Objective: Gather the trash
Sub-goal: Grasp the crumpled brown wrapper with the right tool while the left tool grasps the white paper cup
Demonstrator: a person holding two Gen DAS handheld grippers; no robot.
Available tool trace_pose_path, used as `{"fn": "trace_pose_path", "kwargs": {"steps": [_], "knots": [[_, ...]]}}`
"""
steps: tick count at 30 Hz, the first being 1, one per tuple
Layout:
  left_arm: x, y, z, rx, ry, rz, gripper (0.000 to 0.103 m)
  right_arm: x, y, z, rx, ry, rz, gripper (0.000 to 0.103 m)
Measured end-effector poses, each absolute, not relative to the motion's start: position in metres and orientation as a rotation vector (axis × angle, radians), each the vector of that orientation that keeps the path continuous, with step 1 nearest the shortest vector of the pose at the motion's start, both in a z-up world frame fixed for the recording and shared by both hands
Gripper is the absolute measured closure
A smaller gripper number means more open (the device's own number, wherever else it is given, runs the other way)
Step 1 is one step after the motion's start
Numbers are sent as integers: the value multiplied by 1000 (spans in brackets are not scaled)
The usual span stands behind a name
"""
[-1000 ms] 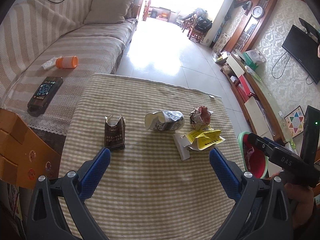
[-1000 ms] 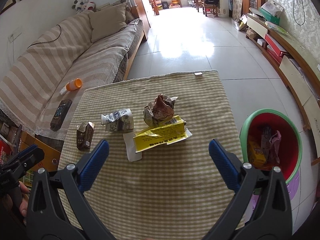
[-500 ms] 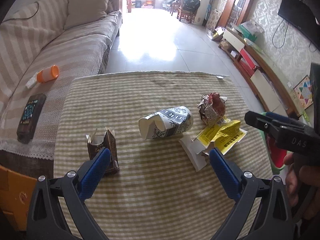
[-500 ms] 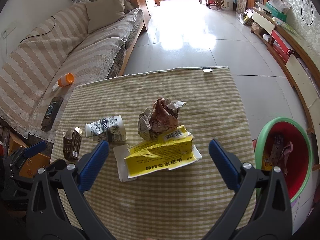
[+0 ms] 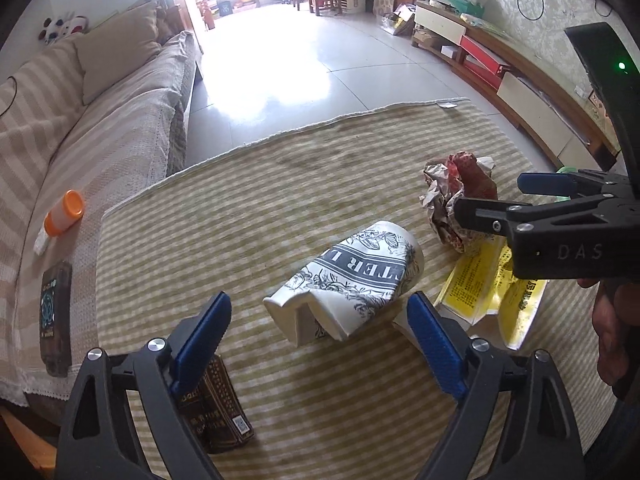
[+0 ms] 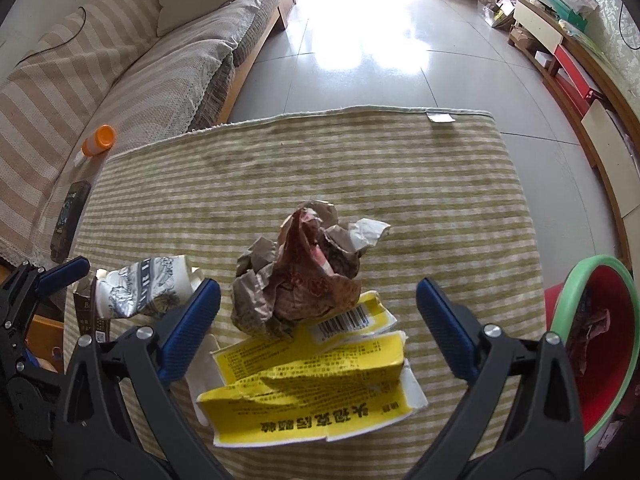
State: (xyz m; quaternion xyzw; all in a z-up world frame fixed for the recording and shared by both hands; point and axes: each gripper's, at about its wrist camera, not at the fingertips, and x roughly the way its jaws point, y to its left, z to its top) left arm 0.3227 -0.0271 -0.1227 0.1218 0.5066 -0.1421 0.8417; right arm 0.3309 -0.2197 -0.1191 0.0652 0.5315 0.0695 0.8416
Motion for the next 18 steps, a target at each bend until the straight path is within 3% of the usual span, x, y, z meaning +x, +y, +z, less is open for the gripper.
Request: {"fn": "trace_pose_path", "kwargs": {"steps": [4, 6, 9, 13, 14, 15, 18], "knots": [[331, -36, -135, 311, 1087, -332, 21, 340, -216, -128, 118, 1148, 169, 11], [334, -37, -141, 330, 1102, -332, 30, 343, -211, -131, 84, 1155, 181, 19], [338, -34, -144, 304, 1110, -336, 33, 345, -205, -135, 62, 1169, 210, 36], [340, -31, -147, 272, 1113, -350, 38, 346, -197, -137, 38, 1169, 232, 48], [339, -29, -147, 263, 1115, -350, 44, 345, -196, -136, 29, 1159, 230, 51], [340, -27, -147, 250, 1118, -347, 63, 345, -196, -134, 22, 1150, 229, 54], [340, -19, -145, 191, 1130, -344, 75, 344, -199, -129, 35, 1139, 233, 58]]}}
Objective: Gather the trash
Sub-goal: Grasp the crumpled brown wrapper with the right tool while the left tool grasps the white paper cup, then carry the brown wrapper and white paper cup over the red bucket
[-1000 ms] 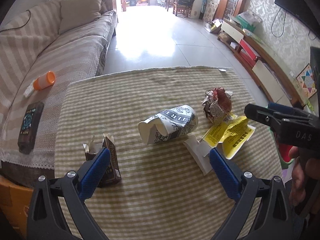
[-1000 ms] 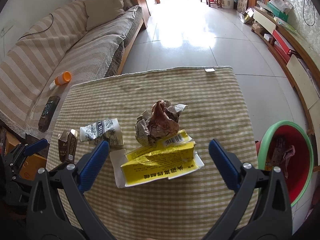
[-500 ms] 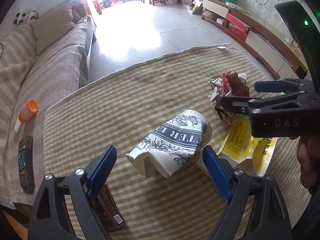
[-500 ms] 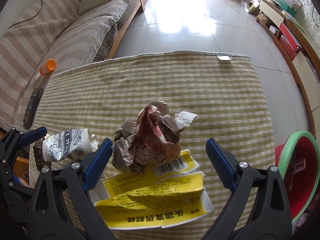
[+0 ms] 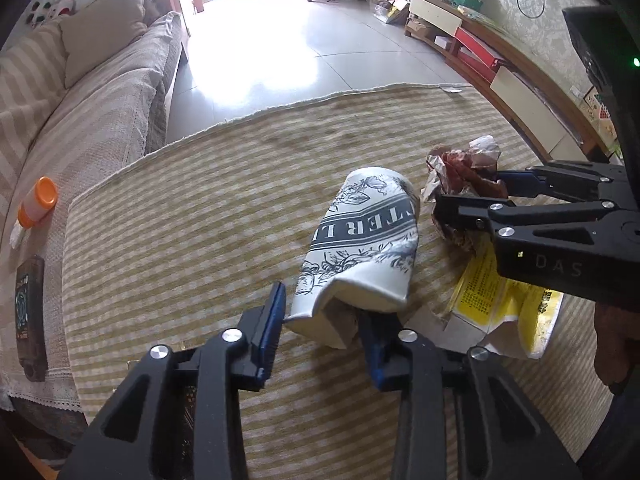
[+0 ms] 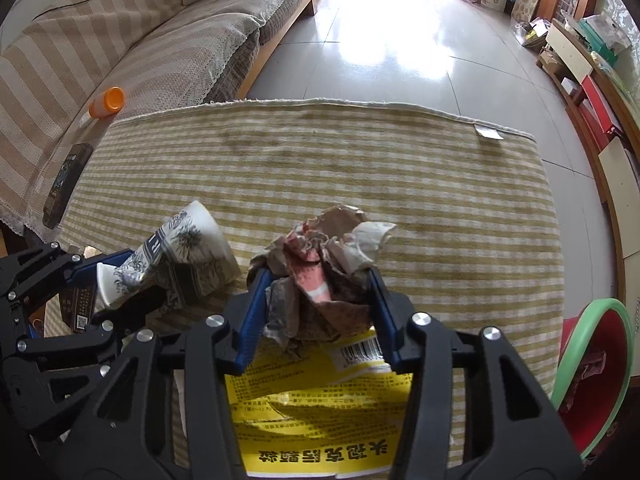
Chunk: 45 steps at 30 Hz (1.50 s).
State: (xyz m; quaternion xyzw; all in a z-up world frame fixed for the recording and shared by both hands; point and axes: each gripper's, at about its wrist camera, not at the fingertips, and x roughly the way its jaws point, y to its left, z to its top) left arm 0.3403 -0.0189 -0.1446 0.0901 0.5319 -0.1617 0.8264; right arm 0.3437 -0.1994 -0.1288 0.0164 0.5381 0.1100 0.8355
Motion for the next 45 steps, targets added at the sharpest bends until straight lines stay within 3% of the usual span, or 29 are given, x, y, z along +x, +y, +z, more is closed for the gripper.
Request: {"fn": "trace_pose_path", "kwargs": {"steps": [3, 7, 33, 45], "knots": [[338, -16, -141, 157, 1129, -355, 85, 343, -203, -122, 41, 1123, 235, 60], [337, -7, -139, 60, 1138, -350, 88, 339, -207, -111, 55, 1099, 237, 61], [256, 2, -42, -53, 947, -338, 88, 251, -232, -4, 106, 894, 263, 61], [226, -32, -16, -17, 906, -368, 88, 213, -274, 17, 147, 847, 217, 61]]}}
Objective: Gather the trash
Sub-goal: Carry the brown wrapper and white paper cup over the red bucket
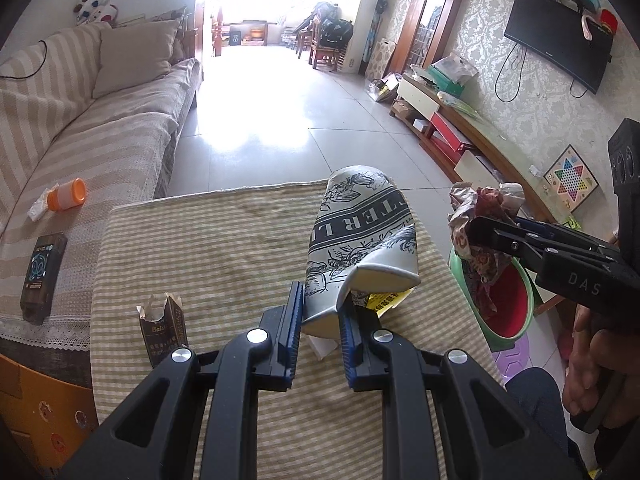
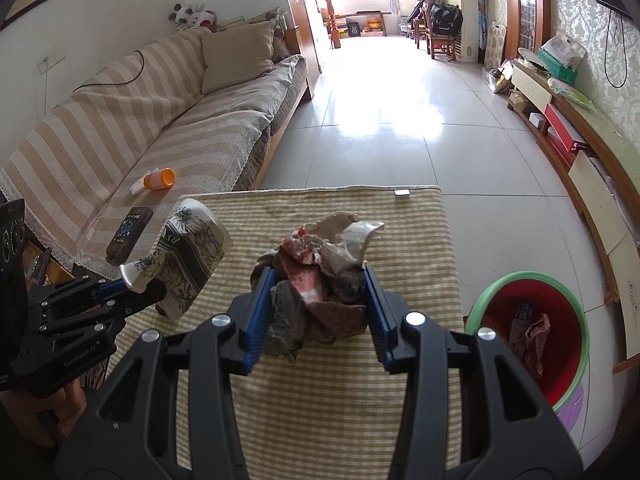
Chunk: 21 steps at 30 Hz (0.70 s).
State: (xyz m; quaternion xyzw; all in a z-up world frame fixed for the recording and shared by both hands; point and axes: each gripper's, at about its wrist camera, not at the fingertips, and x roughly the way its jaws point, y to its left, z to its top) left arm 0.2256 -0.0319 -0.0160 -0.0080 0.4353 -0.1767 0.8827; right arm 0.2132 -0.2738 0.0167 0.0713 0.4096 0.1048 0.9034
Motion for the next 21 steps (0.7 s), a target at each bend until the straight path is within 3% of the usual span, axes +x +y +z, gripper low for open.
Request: {"fn": "trace_pose_path", "kwargs": {"steps": [21], "knots": [[232, -187, -9, 82, 901, -568, 88, 185, -424, 5, 265, 832, 13, 61]]}}
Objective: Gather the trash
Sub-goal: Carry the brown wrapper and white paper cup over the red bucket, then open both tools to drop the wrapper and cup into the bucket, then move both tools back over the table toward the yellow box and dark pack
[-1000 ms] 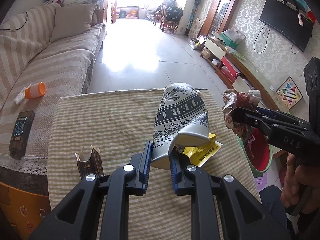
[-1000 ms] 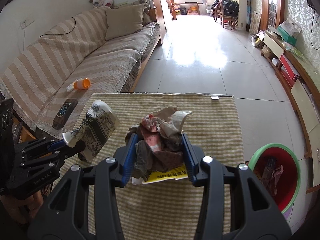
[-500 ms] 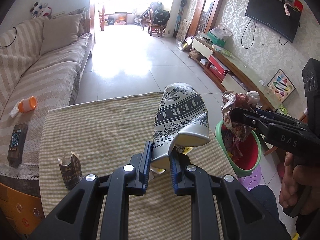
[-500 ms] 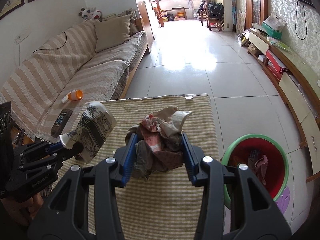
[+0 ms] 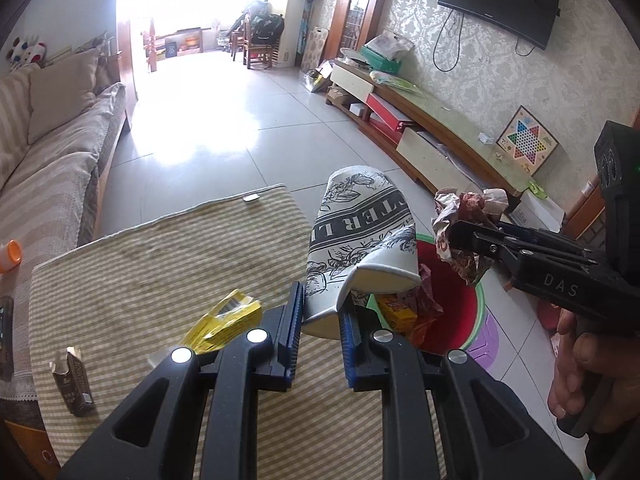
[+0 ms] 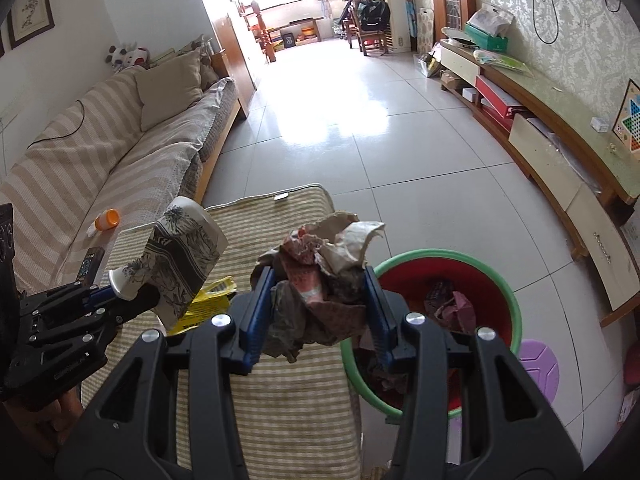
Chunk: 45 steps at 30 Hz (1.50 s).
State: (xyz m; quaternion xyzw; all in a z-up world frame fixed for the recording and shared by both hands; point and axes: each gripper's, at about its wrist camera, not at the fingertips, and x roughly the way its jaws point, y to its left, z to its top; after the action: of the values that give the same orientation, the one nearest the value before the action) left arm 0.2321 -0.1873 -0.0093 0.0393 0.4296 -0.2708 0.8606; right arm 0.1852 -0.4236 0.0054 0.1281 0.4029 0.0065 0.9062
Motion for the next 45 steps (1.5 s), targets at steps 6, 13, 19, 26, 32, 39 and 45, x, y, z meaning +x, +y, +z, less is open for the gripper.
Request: {"fn": "trace_pose_path", "kwargs": {"steps": [6, 13, 19, 26, 32, 39, 45], "knots": [[233, -231, -14, 111, 908, -621, 88, 177, -468, -4, 307, 832, -54, 61], [234, -281, -24, 141, 931, -679, 88, 166, -508, -23, 352, 847, -110, 61], [234, -320, -35, 173, 955, -715, 88, 161, -533, -42, 386, 873, -137, 61], [235, -344, -43, 199, 969, -725, 88, 158, -546, -55, 411, 889, -150, 61], [237, -350, -47, 208, 979, -720, 86, 158, -547, -59, 423, 897, -149, 60], [241, -337, -39, 155, 944, -684, 31, 157, -547, -61, 434, 901, -175, 23], [243, -322, -32, 120, 930, -652, 19, 155, -541, -57, 412, 895, -189, 9]]}}
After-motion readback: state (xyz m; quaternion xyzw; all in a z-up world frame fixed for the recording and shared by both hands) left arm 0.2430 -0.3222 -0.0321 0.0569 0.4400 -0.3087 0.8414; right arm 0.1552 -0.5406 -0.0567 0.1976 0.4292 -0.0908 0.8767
